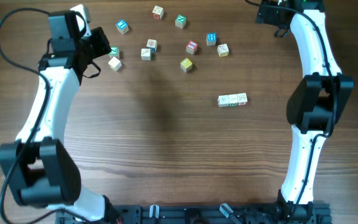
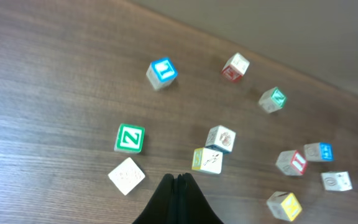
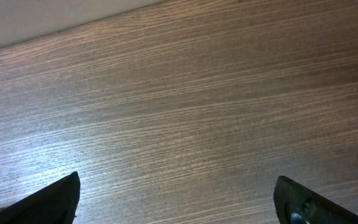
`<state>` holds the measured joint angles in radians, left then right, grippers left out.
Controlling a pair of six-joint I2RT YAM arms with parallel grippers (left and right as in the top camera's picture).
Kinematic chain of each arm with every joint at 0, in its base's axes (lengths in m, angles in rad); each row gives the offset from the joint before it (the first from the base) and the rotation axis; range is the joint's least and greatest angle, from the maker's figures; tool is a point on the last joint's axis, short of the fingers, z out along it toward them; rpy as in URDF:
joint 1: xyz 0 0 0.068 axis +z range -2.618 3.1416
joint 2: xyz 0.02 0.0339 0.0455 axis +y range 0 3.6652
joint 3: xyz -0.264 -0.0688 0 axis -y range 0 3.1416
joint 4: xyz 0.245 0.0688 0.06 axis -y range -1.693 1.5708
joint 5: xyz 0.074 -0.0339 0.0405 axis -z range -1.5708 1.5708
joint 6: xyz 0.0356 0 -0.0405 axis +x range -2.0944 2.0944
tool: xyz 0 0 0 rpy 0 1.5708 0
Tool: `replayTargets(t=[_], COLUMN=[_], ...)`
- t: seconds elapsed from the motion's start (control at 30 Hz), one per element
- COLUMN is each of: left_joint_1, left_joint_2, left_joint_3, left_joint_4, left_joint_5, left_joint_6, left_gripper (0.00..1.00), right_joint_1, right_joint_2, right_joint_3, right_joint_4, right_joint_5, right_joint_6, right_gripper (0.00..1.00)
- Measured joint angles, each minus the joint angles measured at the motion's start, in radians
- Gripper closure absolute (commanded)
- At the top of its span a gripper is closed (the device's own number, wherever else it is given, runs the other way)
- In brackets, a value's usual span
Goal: Form a horizontal line
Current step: 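Raise the left arm and reach toward the block cluster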
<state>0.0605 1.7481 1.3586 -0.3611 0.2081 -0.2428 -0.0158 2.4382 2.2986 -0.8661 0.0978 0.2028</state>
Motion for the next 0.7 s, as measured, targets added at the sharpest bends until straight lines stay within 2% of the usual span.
replayTargets(t=[0.17,0.33,0.47,0.6,0.7], left_joint_1=[0.0,-0.002,-0.016,-0.032,-0.032], left_joint_2=[0.148,0.208,0.216,0.216,0.216], left_joint_3=[0.001,0.001,0.001,0.001,0.0], left_joint_4=[0.135,0.153,0.108,0.068,0.048], left_joint_5=[-0.001,-0.002,-0.009,-0.016,-0.04], left_joint_6=[-0.003,-0.003,-0.006,-0.005,-0.006], left_gripper=[0.96,0.96,0.55,0.44,0.42], right_joint_1=[0.0,0.0,0.0,0.0,0.0], right_joint_2=[0.0,0.0,0.0,0.0,0.0], right_joint_3=[0.0,0.0,0.0,0.0,0.0], right_joint_4=[0.0,0.0,0.0,0.0,0.0], right_joint_5=[0.0,0.0,0.0,0.0,0.0], right_joint_6=[0.0,0.0,0.0,0.0,0.0], right_gripper=[0.0,0.01,0.0,0.0,0.0])
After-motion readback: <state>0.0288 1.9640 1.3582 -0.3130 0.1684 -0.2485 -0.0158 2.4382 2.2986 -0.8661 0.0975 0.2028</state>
